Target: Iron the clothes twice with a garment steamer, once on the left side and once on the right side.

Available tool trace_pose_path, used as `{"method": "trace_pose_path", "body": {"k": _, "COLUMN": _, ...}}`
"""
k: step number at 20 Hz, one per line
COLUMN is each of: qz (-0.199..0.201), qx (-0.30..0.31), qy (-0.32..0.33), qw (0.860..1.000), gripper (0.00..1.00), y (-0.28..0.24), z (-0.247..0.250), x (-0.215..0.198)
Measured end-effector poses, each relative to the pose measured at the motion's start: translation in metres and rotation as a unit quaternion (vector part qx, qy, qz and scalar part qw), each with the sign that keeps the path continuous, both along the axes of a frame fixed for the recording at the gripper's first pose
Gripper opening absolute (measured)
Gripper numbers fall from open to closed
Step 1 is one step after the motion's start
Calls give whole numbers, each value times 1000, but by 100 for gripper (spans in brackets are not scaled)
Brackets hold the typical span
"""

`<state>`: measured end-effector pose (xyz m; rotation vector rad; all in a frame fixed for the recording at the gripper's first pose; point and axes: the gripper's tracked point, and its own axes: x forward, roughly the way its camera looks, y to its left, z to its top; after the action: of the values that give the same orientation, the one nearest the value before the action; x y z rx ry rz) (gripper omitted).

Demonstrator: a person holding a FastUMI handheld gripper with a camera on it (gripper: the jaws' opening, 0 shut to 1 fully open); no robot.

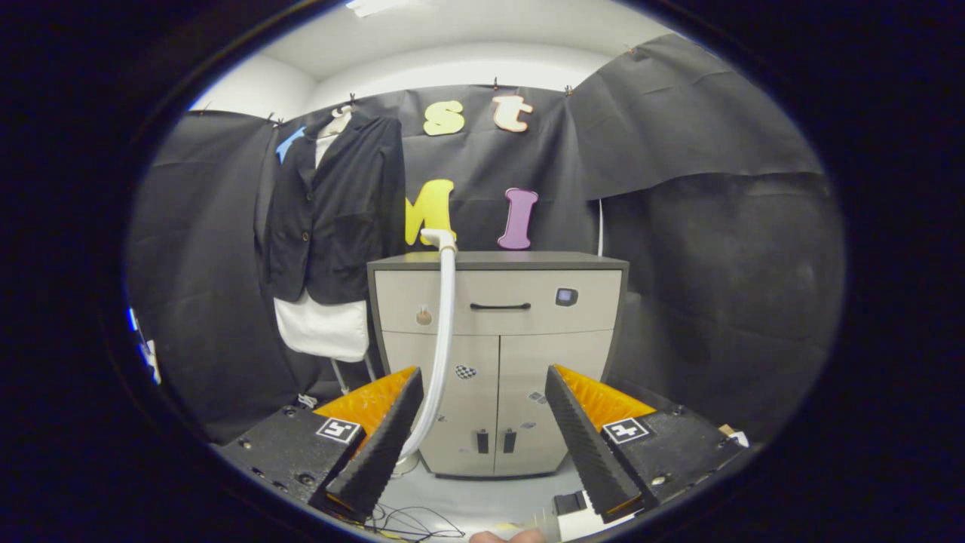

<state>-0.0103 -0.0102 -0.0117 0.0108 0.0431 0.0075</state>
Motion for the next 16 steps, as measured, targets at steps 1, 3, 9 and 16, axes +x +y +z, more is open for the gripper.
{"method": "trace_pose_path", "body": {"k": 1, "qz": -1, "qx": 0, "qy": -2, "qw": 1000, "gripper": 100, "y": 0, "z": 2, "x": -1}}
{"method": "trace_pose_path", "body": {"k": 3, "qz": -1, "qx": 1, "qy": -4, "qw": 1000, "gripper": 100, "y": 1, "z": 9, "x": -2}}
{"method": "trace_pose_path", "body": {"k": 9, "qz": 5, "qx": -5, "qy": -9, "qw": 1000, "gripper": 100, "y": 9, "z": 24, "x": -4}}
{"method": "trace_pose_path", "body": {"k": 16, "qz": 9, "qx": -7, "qy": -16, "qw": 1000, "gripper": 100, "y": 20, "z": 34, "x": -3}}
